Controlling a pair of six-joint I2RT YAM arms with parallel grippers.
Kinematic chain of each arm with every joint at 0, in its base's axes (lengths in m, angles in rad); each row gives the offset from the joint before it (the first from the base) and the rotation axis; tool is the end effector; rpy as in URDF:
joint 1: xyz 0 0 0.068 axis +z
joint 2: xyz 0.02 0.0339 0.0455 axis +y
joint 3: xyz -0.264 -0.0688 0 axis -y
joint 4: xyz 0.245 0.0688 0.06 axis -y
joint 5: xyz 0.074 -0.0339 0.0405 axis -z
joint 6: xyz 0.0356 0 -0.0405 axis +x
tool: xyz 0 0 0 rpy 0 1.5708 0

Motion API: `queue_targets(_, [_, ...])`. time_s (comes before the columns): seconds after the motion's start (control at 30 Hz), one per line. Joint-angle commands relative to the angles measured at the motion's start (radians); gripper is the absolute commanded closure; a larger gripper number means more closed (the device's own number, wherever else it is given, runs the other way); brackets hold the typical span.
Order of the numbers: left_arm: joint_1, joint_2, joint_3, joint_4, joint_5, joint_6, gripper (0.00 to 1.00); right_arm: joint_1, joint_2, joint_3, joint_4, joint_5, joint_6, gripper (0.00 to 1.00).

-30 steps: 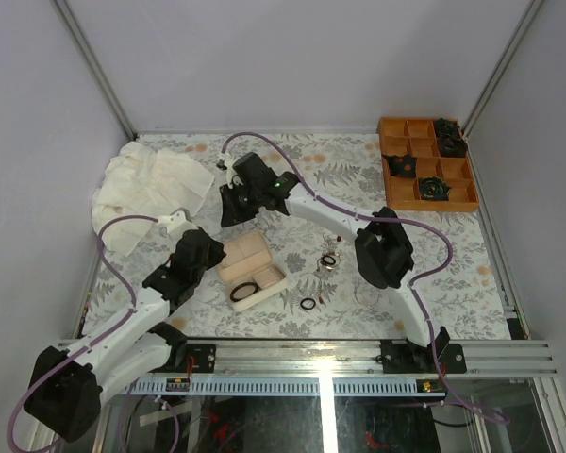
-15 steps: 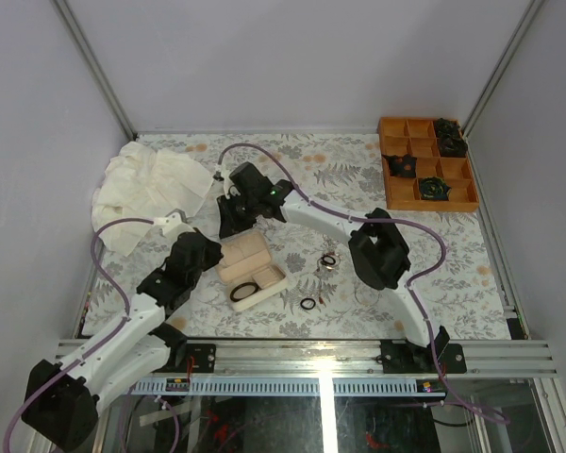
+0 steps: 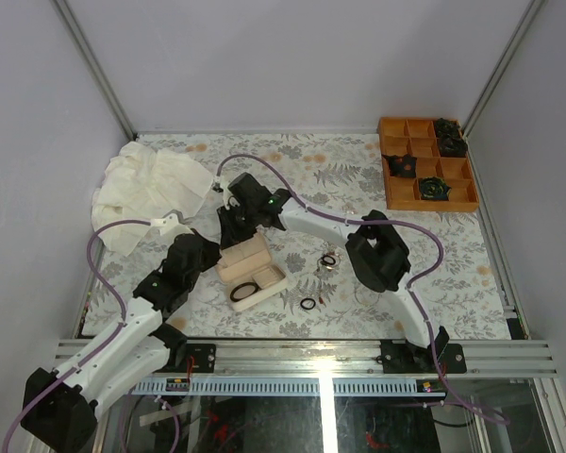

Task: Organize the mixed jewelry
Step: Place the jewelry in the jewelry box.

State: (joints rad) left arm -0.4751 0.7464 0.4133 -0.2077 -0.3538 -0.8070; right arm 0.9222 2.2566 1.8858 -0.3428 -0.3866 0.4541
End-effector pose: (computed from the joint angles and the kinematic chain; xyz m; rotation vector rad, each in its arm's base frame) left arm 0.1563 -0.0665 0.2141 -0.5538 2.0263 -0.4079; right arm 0.3023 0.4210 0.2149 -0.7940 2.3702 1.0989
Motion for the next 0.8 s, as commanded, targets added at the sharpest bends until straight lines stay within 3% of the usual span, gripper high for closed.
queue_targets(0.0, [0.009,-0.008,0.03,-0.002,0.011,0.009,1.0,0.014,-0.104,-0.053,0.04,-0.017,0.01,0.85])
queue_targets(0.27, [0.009,0.0,0.028,0.019,0.036,0.009,1.0,0.016,-0.179,-0.16,0.054,0.012,-0.007,0.85])
queue_targets(0.77, [0.009,0.129,-0.002,0.161,0.068,0.012,1.0,0.01,-0.197,-0.202,0.021,0.103,-0.034,0.85])
